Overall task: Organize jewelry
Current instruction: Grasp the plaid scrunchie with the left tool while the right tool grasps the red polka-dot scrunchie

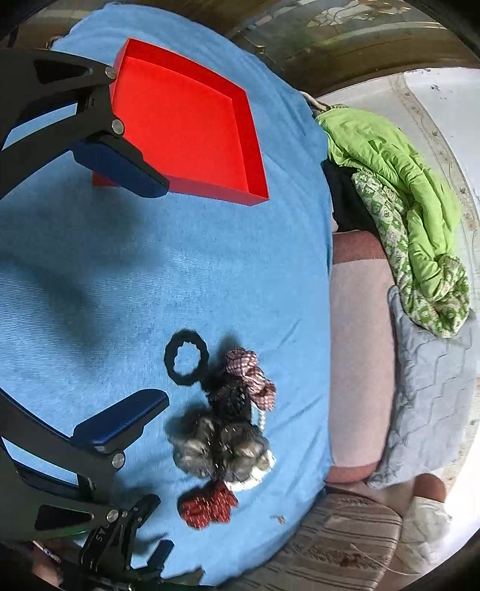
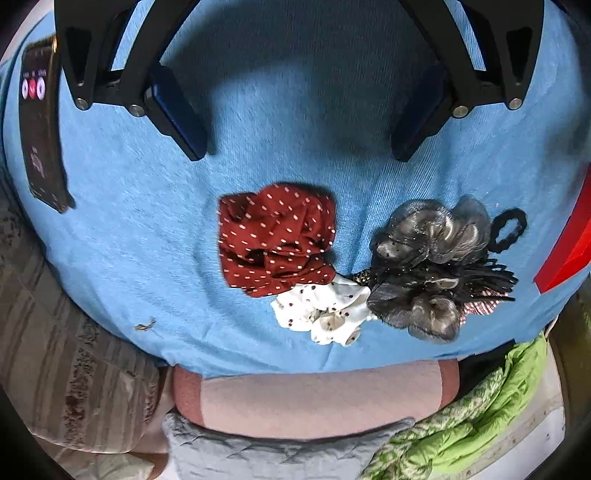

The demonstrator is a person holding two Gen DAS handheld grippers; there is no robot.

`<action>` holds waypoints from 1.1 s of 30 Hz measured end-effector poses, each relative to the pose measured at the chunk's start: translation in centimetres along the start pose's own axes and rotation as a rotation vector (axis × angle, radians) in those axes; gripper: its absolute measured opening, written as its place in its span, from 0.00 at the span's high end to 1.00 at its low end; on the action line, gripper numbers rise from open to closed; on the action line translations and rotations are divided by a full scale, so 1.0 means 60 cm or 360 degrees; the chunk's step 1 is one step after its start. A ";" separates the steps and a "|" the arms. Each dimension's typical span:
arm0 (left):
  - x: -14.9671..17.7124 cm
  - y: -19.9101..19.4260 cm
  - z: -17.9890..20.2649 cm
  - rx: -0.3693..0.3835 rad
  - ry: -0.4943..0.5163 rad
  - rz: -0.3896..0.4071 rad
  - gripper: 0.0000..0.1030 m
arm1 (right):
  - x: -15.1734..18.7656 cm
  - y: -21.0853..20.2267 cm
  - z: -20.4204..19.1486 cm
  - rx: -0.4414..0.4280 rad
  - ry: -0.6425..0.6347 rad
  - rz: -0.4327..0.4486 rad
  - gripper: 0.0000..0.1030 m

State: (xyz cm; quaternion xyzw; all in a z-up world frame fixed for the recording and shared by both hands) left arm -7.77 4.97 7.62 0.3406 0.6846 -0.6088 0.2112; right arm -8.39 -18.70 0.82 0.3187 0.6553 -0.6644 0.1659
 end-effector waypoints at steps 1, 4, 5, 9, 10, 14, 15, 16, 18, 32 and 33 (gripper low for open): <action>0.003 -0.006 -0.007 -0.0005 -0.0006 0.0005 0.00 | 0.001 -0.011 0.003 0.0005 0.0012 0.0025 0.05; 0.006 -0.029 -0.031 -0.0044 -0.0031 0.0030 0.00 | -0.013 -0.061 0.016 0.0011 0.0050 0.0162 0.05; 0.005 -0.036 -0.041 -0.0054 -0.0045 0.0047 0.00 | -0.018 -0.079 0.018 0.0001 0.0048 0.0217 0.05; -0.002 -0.063 -0.068 -0.0122 -0.0033 0.0101 0.00 | -0.053 -0.112 0.014 -0.0026 -0.0026 0.0249 0.05; -0.004 -0.067 -0.071 -0.0123 -0.0022 0.0107 0.00 | -0.066 -0.115 0.012 -0.0062 -0.0028 0.0250 0.05; -0.018 -0.073 -0.073 -0.0059 -0.0003 0.0114 0.00 | -0.105 -0.093 0.015 -0.0108 -0.0005 0.0203 0.09; -0.022 -0.070 -0.070 -0.0023 0.0002 0.0103 0.00 | -0.110 -0.083 0.021 -0.0114 0.0007 0.0178 0.18; -0.028 -0.065 -0.065 0.0008 0.0013 0.0093 0.00 | -0.117 -0.067 0.027 -0.0111 0.0027 0.0134 0.21; -0.045 -0.051 -0.052 0.0056 0.0048 0.0079 0.00 | -0.123 -0.045 0.038 -0.0128 0.0084 0.0061 0.36; -0.161 0.134 0.017 0.0510 -0.0097 -0.0211 0.16 | -0.119 0.002 0.094 -0.0335 0.0341 -0.0037 0.39; -0.166 0.146 0.020 0.0526 -0.0094 -0.0233 0.16 | -0.118 0.004 0.097 -0.0341 0.0354 -0.0042 0.34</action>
Point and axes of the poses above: each gripper's, at about its wrist camera, not at the fingertips, and y roughly the way its jaws point, z to its right, x to its underside, the point moved 4 cm from there along y, roughly the way its jaws point, and after that the axes turned 7 degrees about y, right-handed, at the moved point
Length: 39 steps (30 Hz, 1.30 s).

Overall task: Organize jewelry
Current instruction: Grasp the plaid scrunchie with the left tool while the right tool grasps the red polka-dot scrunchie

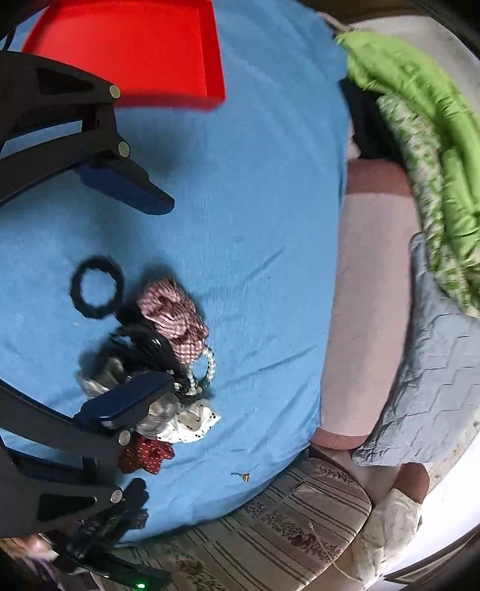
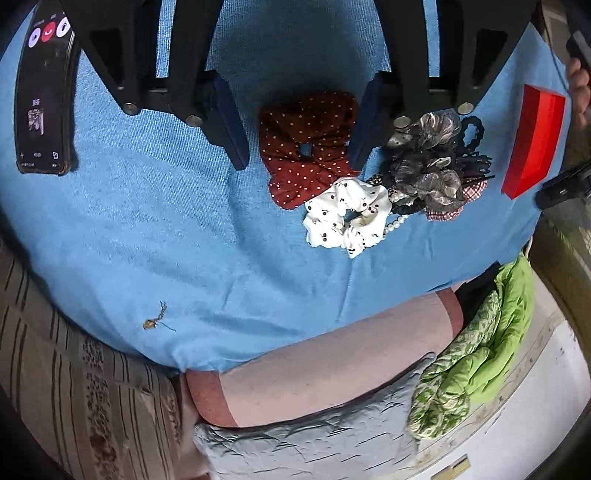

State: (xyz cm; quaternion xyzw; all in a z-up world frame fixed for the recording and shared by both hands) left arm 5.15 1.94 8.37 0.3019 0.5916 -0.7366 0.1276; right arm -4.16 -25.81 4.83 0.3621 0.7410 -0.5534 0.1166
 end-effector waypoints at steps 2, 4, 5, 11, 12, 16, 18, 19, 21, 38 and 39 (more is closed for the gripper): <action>-0.007 0.026 0.007 0.0017 0.0027 -0.0045 0.16 | 0.001 0.004 0.003 0.0001 0.0007 -0.0009 0.31; -0.012 0.052 0.016 0.0035 0.0061 -0.0090 0.16 | 0.004 0.011 0.003 0.0011 -0.0011 -0.0027 0.31; -0.013 0.064 0.021 0.0054 0.0065 -0.0112 0.16 | 0.005 0.015 0.002 0.0014 -0.0020 -0.0039 0.31; -0.016 0.131 0.033 0.0185 0.0020 -0.0252 0.16 | 0.021 0.043 -0.001 0.0012 -0.0044 -0.0121 0.31; -0.016 0.139 0.035 0.0186 0.0022 -0.0269 0.16 | 0.022 0.046 -0.002 0.0022 -0.0054 -0.0123 0.31; -0.011 0.166 0.046 0.0173 0.0071 -0.0334 0.16 | 0.022 0.055 -0.003 0.0029 -0.0060 -0.0137 0.31; -0.008 0.171 0.047 0.0175 0.0084 -0.0347 0.21 | 0.023 0.058 -0.002 0.0031 -0.0056 -0.0140 0.31; -0.006 0.175 0.049 0.0177 0.0092 -0.0356 0.39 | 0.022 0.060 -0.001 0.0028 -0.0049 -0.0140 0.31; -0.002 0.181 0.047 0.0199 0.0095 -0.0402 0.67 | 0.021 0.063 -0.002 0.0018 -0.0040 -0.0143 0.32; -0.008 0.004 0.040 0.0216 0.0039 -0.0076 0.88 | 0.024 0.031 -0.025 -0.0056 -0.0056 -0.0036 0.90; -0.004 -0.012 0.042 0.0217 0.0046 -0.0057 0.88 | 0.025 0.023 -0.028 -0.0058 -0.0062 -0.0016 0.90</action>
Point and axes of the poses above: each gripper's, at about its wrist camera, not at the fingertips, and y roughly the way its jaws point, z to its right, x to its underside, the point moved 4 cm from there along y, roughly the way its jaws point, and after that the axes turned 7 degrees about y, right-handed, at the moved point
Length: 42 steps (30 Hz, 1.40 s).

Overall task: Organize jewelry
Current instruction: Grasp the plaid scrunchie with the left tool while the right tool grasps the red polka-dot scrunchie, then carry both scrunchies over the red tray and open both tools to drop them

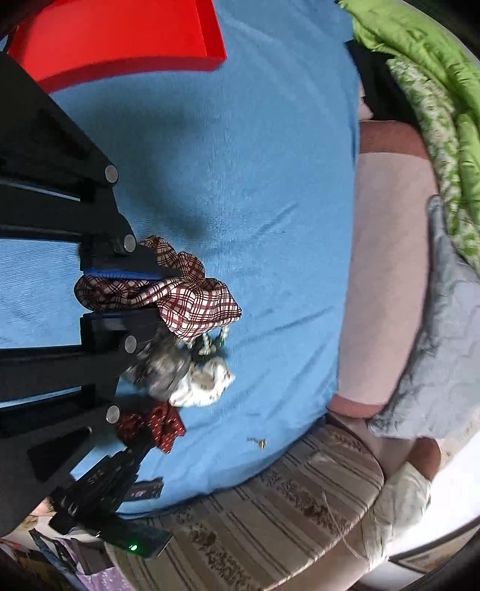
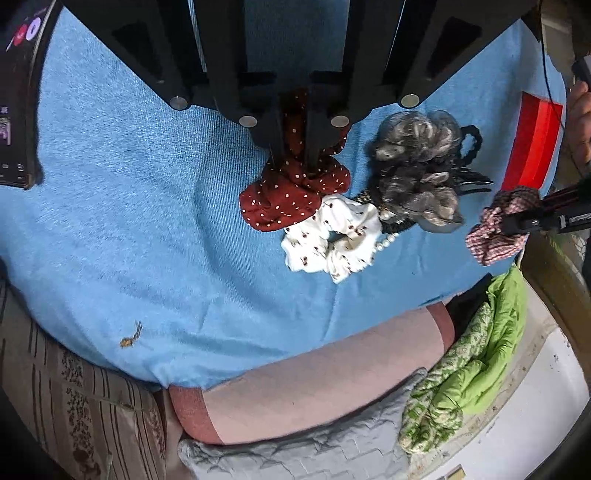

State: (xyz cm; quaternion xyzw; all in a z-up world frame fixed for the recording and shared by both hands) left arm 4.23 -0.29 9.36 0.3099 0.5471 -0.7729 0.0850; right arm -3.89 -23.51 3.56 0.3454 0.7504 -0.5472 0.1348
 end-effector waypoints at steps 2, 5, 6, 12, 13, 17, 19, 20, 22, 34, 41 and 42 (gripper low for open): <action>0.012 -0.033 0.006 -0.0010 0.0022 0.0043 0.88 | 0.001 -0.015 -0.006 0.0006 -0.0019 0.0040 0.90; 0.030 -0.075 0.010 -0.0068 0.0068 0.0101 0.88 | 0.006 -0.042 -0.021 0.0020 -0.0060 0.0112 0.90; 0.036 -0.086 0.007 -0.0092 0.0082 0.0116 0.88 | 0.008 -0.050 -0.026 0.0028 -0.0080 0.0133 0.90; 0.074 -0.160 -0.050 -0.0275 0.0112 0.0195 0.88 | 0.023 -0.097 -0.090 -0.0045 -0.0152 0.0164 0.90; 0.081 -0.171 -0.067 -0.0300 0.0100 0.0199 0.88 | 0.027 -0.101 -0.111 -0.0077 -0.0177 0.0153 0.90; 0.104 -0.199 -0.154 -0.0422 -0.0013 0.0188 0.88 | 0.039 -0.097 -0.203 -0.0219 -0.0284 0.0071 0.90; 0.117 -0.214 -0.203 -0.0475 -0.0070 0.0183 0.88 | 0.041 -0.087 -0.247 -0.0297 -0.0316 0.0014 0.90; 0.121 -0.218 -0.221 -0.0500 -0.0088 0.0181 0.88 | 0.043 -0.078 -0.277 -0.0349 -0.0333 -0.0030 0.90; 0.130 -0.227 -0.264 -0.0555 -0.0131 0.0174 0.88 | 0.044 -0.060 -0.326 -0.0425 -0.0356 -0.0099 0.90; 0.134 -0.187 -0.480 -0.0689 -0.0342 0.0079 0.88 | 0.088 0.118 -0.589 -0.0623 -0.0514 -0.0439 0.90; 0.132 -0.140 -0.560 -0.0715 -0.0411 0.0003 0.88 | 0.103 0.218 -0.662 -0.0622 -0.0521 -0.0546 0.90; 0.133 -0.135 -0.566 -0.0722 -0.0413 -0.0009 0.88 | 0.104 0.227 -0.665 -0.0618 -0.0520 -0.0555 0.90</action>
Point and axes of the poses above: each gripper's, at about its wrist camera, not at the fingertips, and y roughly the way its jaws point, z to its right, x to its underside, the point moved 4 cm from there along y, roughly the way its jaws point, and after that the axes turned 7 degrees about y, right-handed, at the moved point
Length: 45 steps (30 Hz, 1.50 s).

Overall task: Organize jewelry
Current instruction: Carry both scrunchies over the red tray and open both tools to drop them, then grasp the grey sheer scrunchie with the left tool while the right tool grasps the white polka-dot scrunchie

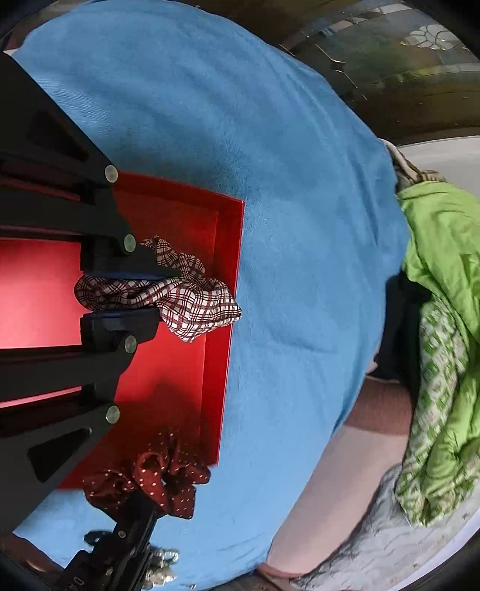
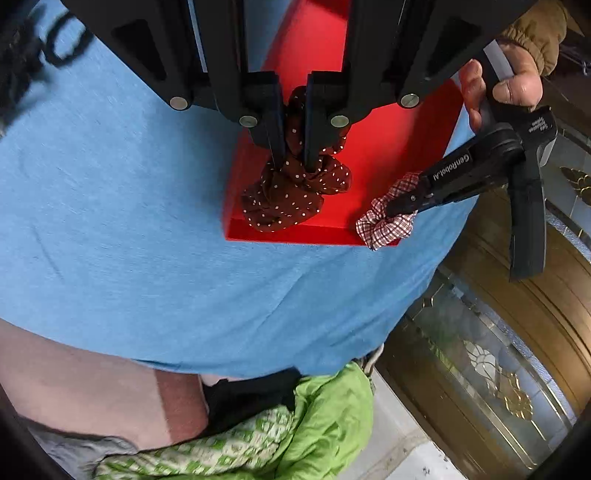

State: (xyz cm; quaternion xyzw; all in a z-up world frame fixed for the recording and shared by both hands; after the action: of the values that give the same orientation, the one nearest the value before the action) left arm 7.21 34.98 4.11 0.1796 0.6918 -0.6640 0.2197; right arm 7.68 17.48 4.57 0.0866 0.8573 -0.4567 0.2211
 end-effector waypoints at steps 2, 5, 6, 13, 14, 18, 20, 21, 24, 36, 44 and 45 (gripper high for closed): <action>-0.004 0.017 -0.008 -0.0008 -0.0004 -0.0017 0.88 | -0.007 0.024 0.000 0.0011 0.0012 -0.0024 0.90; -0.009 0.028 -0.016 -0.0013 -0.0016 -0.0014 0.87 | -0.013 0.052 0.006 0.0026 0.0028 -0.0053 0.90; -0.010 0.029 -0.018 -0.0023 -0.0020 -0.0003 0.86 | -0.013 0.059 0.008 0.0030 0.0030 -0.0058 0.90; -0.015 0.011 -0.016 -0.0055 0.0008 0.0049 0.58 | -0.020 0.059 0.000 0.0048 -0.0009 -0.0013 0.66; -0.015 0.006 -0.017 -0.0057 0.0005 0.0058 0.53 | -0.021 0.052 -0.001 0.0051 -0.0017 0.0007 0.57; -0.013 -0.024 -0.021 -0.0075 -0.0031 0.0097 0.48 | -0.019 0.022 -0.008 0.0054 -0.0050 0.0060 0.53; -0.008 -0.042 -0.019 -0.0095 -0.0036 0.0105 0.48 | -0.013 0.000 -0.011 0.0063 -0.0072 0.0091 0.53; -0.002 -0.056 -0.011 -0.0098 -0.0032 0.0116 0.48 | -0.009 -0.009 -0.011 0.0064 -0.0078 0.0103 0.53; 0.015 -0.089 0.026 -0.0037 0.0018 0.0150 0.48 | 0.018 -0.054 0.002 0.0058 -0.0075 0.0141 0.52; 0.148 -0.098 0.275 0.0195 0.0342 0.0012 0.48 | 0.156 -0.256 0.169 0.0301 0.0018 0.0279 0.51; 0.180 -0.067 0.296 0.0018 0.0342 -0.0117 0.93 | 0.222 -0.362 0.299 0.0412 0.0241 0.0375 0.51; 0.183 -0.071 0.294 0.0000 0.0342 -0.0124 0.93 | 0.229 -0.376 0.319 0.0421 0.0284 0.0389 0.51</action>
State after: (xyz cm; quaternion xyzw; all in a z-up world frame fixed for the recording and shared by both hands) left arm -3.16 16.67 1.32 0.2228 0.7179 -0.6489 0.1183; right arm -6.66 -11.80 5.82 0.2586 0.7891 -0.5257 0.1848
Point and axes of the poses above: each gripper's, at about its wrist camera, not at the fingertips, and y roughly the way its jaws point, z to its right, x to its underside, the point moved 4 cm from there along y, roughly the way its jaws point, and after that the axes turned 7 degrees about y, right-handed, at the moved point
